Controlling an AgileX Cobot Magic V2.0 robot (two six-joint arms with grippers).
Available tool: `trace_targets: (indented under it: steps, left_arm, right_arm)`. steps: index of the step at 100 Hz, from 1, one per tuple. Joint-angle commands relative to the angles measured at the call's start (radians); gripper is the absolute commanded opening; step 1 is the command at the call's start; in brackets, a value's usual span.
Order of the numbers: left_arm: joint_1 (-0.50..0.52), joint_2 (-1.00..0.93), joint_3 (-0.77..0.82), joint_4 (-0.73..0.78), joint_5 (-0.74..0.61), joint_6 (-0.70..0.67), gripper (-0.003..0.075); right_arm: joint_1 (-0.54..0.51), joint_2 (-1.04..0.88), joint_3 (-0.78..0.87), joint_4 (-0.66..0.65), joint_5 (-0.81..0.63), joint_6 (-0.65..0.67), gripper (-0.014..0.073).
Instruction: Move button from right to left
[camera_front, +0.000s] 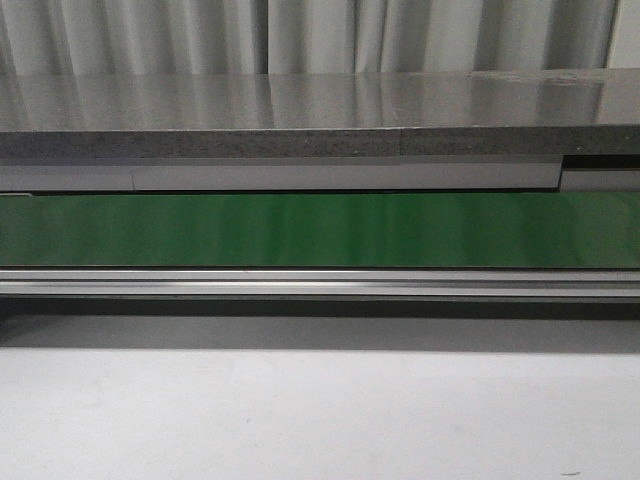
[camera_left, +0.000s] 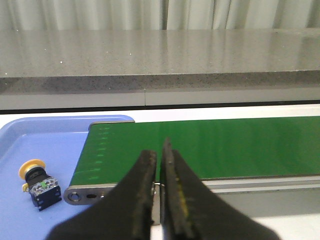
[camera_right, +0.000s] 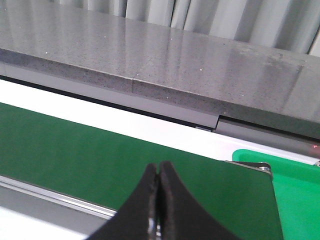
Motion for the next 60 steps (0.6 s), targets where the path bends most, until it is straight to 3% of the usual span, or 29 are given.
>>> trace_targets:
  steps: [1, 60]
  left_arm:
    - [-0.009, -0.034, 0.016, -0.001, -0.116, -0.003, 0.0005]
    - [-0.009, -0.156, 0.137, -0.019, -0.196, -0.003, 0.0005]
  right_arm:
    - [0.002, 0.006, -0.028, 0.016, -0.076, -0.007, -0.0060]
    - [0.002, 0.006, -0.028, 0.016, -0.076, -0.007, -0.0060]
